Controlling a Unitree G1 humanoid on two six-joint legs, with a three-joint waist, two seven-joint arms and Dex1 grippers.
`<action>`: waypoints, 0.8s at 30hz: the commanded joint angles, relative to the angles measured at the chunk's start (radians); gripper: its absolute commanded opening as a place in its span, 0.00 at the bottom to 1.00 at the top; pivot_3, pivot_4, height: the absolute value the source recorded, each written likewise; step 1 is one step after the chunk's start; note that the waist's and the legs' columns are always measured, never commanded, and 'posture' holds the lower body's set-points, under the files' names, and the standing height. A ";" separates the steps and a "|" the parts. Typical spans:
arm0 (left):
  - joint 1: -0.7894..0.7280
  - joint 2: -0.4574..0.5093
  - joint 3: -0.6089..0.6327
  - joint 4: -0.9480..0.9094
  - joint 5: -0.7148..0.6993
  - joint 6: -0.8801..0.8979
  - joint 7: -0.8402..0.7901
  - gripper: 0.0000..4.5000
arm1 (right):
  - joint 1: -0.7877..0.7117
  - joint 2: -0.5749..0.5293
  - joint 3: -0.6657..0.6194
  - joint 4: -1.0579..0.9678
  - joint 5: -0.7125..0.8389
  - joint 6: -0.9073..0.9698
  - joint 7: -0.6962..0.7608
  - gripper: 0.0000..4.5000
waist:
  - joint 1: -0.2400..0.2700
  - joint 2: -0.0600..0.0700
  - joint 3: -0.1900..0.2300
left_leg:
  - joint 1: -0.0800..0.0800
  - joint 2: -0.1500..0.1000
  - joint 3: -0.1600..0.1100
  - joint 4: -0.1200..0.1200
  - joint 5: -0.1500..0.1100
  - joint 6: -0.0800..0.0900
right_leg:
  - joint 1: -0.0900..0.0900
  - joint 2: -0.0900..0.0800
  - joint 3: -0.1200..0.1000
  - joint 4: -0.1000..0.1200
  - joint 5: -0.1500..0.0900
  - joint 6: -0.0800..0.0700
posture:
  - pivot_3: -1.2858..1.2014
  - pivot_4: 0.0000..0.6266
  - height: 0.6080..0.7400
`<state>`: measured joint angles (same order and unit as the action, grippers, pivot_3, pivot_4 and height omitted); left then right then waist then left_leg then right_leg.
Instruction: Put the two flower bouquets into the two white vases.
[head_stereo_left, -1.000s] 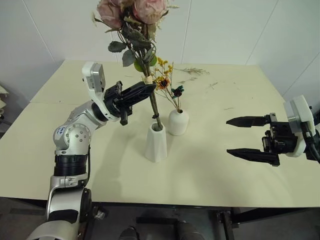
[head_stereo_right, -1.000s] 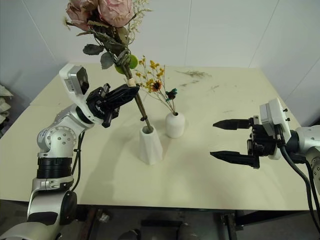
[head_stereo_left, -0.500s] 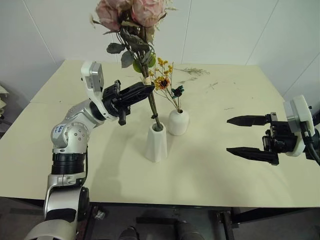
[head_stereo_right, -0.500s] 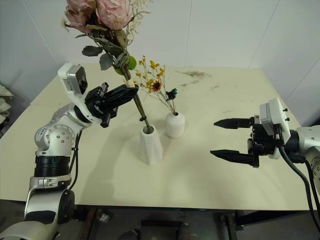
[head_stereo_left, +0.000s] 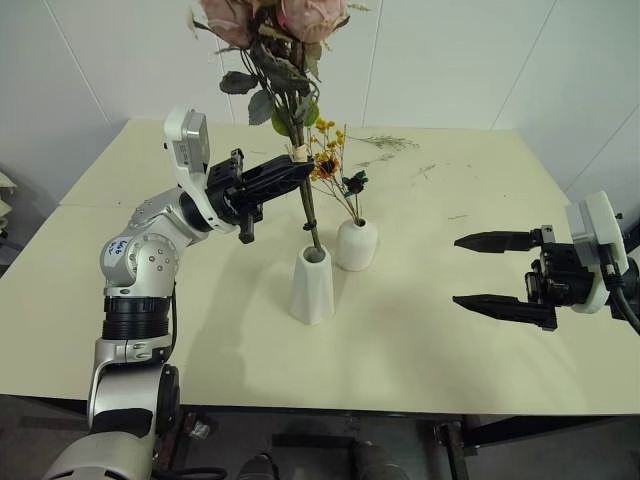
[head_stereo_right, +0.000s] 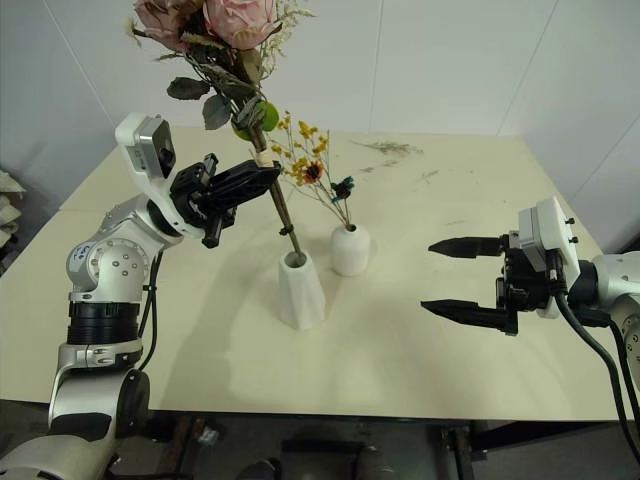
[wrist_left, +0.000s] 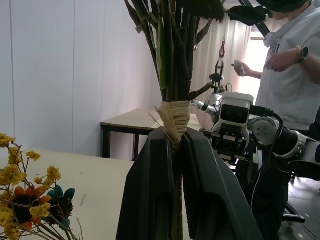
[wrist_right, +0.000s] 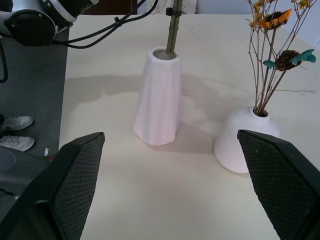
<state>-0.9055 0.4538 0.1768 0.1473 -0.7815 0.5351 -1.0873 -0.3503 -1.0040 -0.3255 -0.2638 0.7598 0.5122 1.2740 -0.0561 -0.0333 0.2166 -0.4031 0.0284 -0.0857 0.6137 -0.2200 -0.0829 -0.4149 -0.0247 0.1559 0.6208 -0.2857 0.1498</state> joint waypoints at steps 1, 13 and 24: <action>-0.009 0.015 0.003 -0.024 0.000 0.001 -0.011 0.00 | -0.014 0.001 -0.052 0.007 0.022 -0.034 0.015 1.00 | 0.000 0.000 0.000 | 0.000 0.000 0.000 0.000 0.000 0.000 | 0.000 0.000 0.000 0.000 0.000 0.000 | 0.52 0.24 1.00; 0.012 -0.004 -0.041 -0.035 0.014 0.009 -0.017 0.00 | -0.086 0.044 -0.089 0.036 0.142 -0.003 -0.008 1.00 | 0.000 0.000 0.000 | 0.000 0.000 0.000 0.000 0.000 0.000 | 0.000 0.000 0.000 0.000 0.000 0.000 | 0.52 0.24 1.00; 0.006 -0.002 -0.085 -0.017 0.049 0.003 -0.046 0.00 | -0.090 0.037 -0.082 0.044 0.147 -0.002 -0.013 1.00 | 0.000 0.000 0.000 | 0.000 0.000 0.000 0.000 0.000 0.000 | 0.000 0.000 0.000 0.000 0.000 0.000 | 0.52 0.24 1.00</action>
<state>-0.8908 0.4473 0.0932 0.1453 -0.7369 0.5464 -1.1195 -0.4240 -0.9593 -0.3710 -0.2148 0.8891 0.5103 1.2620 -0.0563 -0.0330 0.2168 -0.4032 0.0285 -0.0857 0.6136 -0.2200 -0.0828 -0.4149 -0.0248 0.1559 0.6207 -0.2858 0.1497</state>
